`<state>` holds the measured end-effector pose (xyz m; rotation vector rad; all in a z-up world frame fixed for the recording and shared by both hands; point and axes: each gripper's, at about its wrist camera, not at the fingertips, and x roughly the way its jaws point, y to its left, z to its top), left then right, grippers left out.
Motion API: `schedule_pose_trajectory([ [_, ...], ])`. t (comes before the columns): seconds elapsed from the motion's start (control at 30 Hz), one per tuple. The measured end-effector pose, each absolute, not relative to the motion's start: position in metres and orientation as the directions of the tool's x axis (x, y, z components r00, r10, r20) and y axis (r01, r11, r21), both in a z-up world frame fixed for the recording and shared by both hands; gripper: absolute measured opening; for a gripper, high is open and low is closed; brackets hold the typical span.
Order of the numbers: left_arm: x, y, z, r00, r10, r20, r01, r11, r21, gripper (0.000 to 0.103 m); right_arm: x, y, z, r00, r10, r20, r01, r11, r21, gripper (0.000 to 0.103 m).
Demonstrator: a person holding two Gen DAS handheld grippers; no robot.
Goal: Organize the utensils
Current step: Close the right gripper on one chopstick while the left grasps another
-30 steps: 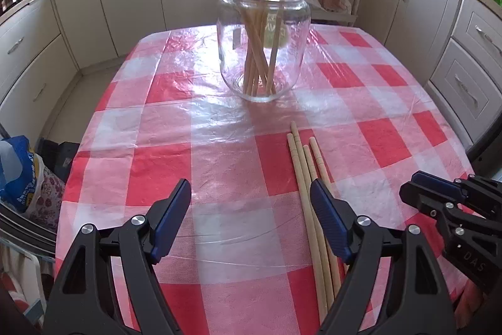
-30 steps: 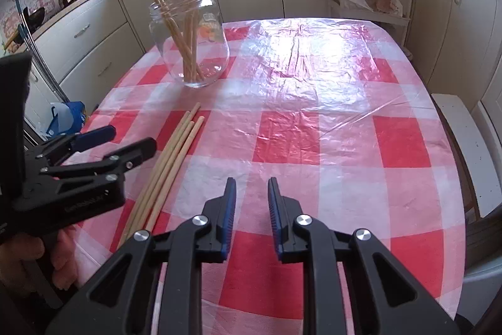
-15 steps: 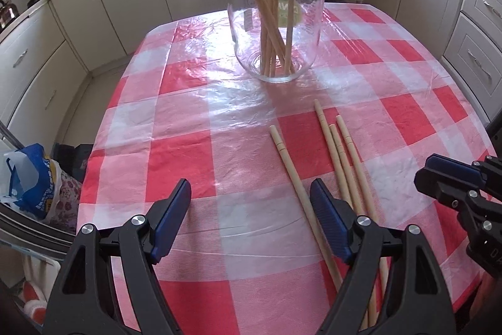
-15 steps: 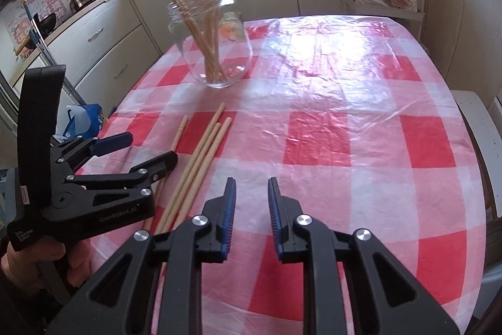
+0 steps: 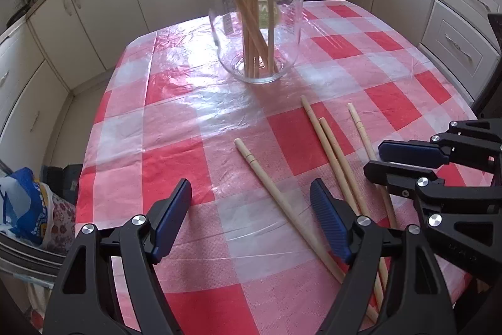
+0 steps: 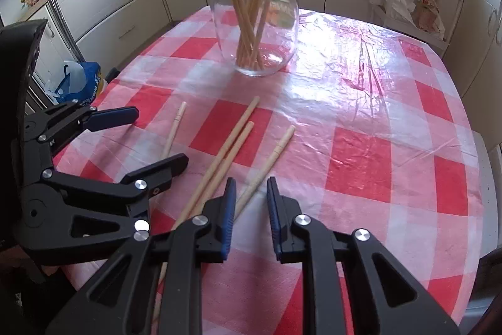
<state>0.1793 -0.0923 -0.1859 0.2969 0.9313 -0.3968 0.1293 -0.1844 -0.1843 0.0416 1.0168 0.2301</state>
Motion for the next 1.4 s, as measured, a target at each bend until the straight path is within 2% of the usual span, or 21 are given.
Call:
schedule_pose_trajectory([
  [0.13,0.18,-0.105,-0.185,0.525,-0.236,-0.818,0.552,0.826,0.116,0.074,0.128,-0.208,-0.186,0.491,0.235,-0.839,-0.17,0.97,0.172,0.017],
  [0.3,0.18,-0.115,-0.185,0.407,-0.392,-0.825,0.756,0.652,0.064,0.073,0.126,-0.236,-0.187,0.486,0.272,-0.83,-0.187,0.961,0.205,0.015],
  [0.37,0.176,-0.121,-0.184,0.408,-0.393,-0.824,0.788,0.607,0.1,0.073,0.126,-0.241,-0.187,0.485,0.266,-0.833,-0.192,0.962,0.196,0.015],
  [0.53,0.187,-0.12,-0.181,0.444,-0.292,-0.847,0.722,0.676,0.146,0.072,0.13,-0.251,-0.187,0.474,0.274,-0.837,-0.115,0.961,0.25,0.015],
  [0.7,0.198,-0.11,-0.183,0.402,-0.297,-0.866,0.647,0.761,0.039,0.071,0.134,-0.248,-0.187,0.488,0.231,-0.842,-0.07,0.972,0.226,0.015],
  [0.83,0.195,-0.111,-0.184,0.367,-0.387,-0.846,0.676,0.735,-0.043,0.049,0.131,-0.235,-0.185,0.481,0.206,-0.852,-0.15,0.977,0.152,0.008],
  [0.93,0.192,-0.114,-0.184,0.356,-0.398,-0.846,0.699,0.713,-0.042,0.044,0.13,-0.238,-0.185,0.475,0.197,-0.858,-0.155,0.978,0.139,0.007],
  [1.13,0.198,-0.109,-0.182,0.374,-0.347,-0.86,0.638,0.77,-0.033,0.045,0.135,-0.252,-0.187,0.459,0.219,-0.861,-0.11,0.976,0.189,0.007],
  [1.4,0.205,-0.125,-0.183,0.404,-0.289,-0.868,0.597,0.802,0.01,0.042,0.138,-0.245,-0.186,0.456,0.195,-0.868,-0.142,0.979,0.145,0.007],
])
